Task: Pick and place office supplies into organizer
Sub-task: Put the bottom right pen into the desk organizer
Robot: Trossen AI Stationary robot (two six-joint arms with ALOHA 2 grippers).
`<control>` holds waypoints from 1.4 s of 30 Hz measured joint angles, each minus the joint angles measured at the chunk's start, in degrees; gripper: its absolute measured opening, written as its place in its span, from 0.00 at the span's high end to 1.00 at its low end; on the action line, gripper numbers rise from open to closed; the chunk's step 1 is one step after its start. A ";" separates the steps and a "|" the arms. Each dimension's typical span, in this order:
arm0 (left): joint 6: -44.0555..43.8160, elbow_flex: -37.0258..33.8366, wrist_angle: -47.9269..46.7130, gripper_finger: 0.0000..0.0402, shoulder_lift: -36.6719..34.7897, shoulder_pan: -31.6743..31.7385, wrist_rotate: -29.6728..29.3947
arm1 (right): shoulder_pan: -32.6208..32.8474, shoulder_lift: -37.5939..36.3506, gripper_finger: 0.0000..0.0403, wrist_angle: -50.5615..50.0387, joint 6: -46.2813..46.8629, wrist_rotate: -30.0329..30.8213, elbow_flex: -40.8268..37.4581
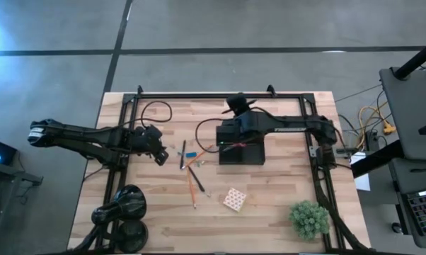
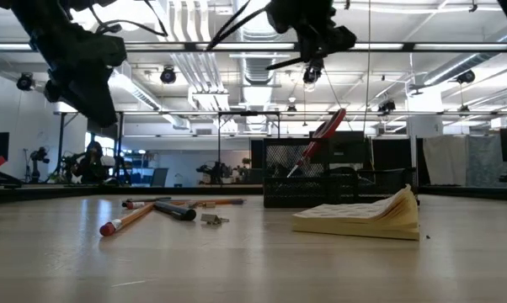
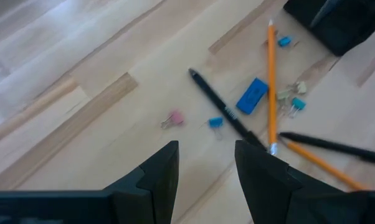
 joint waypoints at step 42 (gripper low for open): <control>-2.27 0.00 0.52 0.64 0.90 0.00 0.67 | 8.74 -1.83 0.94 0.27 0.40 -5.22 -21.98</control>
